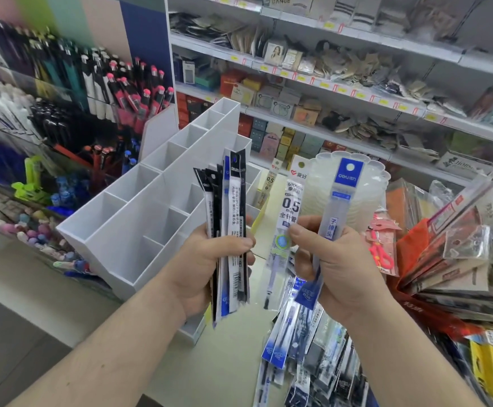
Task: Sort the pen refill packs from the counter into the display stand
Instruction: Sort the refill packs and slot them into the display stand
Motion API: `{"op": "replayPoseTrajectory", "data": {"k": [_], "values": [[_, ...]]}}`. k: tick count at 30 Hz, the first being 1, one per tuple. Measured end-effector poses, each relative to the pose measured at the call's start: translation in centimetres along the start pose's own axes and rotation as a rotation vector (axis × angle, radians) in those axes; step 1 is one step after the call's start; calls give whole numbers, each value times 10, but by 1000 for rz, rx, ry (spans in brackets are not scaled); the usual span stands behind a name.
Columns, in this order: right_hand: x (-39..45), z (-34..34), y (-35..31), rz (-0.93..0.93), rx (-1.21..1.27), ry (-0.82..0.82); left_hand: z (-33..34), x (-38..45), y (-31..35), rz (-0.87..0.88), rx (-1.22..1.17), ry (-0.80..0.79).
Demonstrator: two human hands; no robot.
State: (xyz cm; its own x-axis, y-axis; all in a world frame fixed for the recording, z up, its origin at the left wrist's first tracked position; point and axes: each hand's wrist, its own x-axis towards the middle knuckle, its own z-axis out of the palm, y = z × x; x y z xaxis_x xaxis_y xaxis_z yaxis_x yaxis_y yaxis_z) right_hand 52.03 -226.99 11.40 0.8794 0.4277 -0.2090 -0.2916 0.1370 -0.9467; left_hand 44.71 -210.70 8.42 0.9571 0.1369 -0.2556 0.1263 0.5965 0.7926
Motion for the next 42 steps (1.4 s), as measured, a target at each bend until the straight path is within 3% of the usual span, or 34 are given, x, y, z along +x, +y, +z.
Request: {"op": "replayPoseTrajectory", "data": {"k": [6,13,19,24,31,38,42], "values": [[3,5,-1,-52,-61,22,-11,1,8,36,38,33],[28,7,5,12,-119,51,-13,10,28,124,92,96],[104,12,8,-30,-131,279,-20,18,32,106,215,248],[177,30,4,-155,-232,369,-21,22,43,116,226,246],[236,40,14,-193,-313,468,-30,28,54,132,256,235],[256,38,39,118,-539,285,-33,26,54,119,223,210],[252,31,43,150,-560,286,-32,25,56,133,229,206]]}}
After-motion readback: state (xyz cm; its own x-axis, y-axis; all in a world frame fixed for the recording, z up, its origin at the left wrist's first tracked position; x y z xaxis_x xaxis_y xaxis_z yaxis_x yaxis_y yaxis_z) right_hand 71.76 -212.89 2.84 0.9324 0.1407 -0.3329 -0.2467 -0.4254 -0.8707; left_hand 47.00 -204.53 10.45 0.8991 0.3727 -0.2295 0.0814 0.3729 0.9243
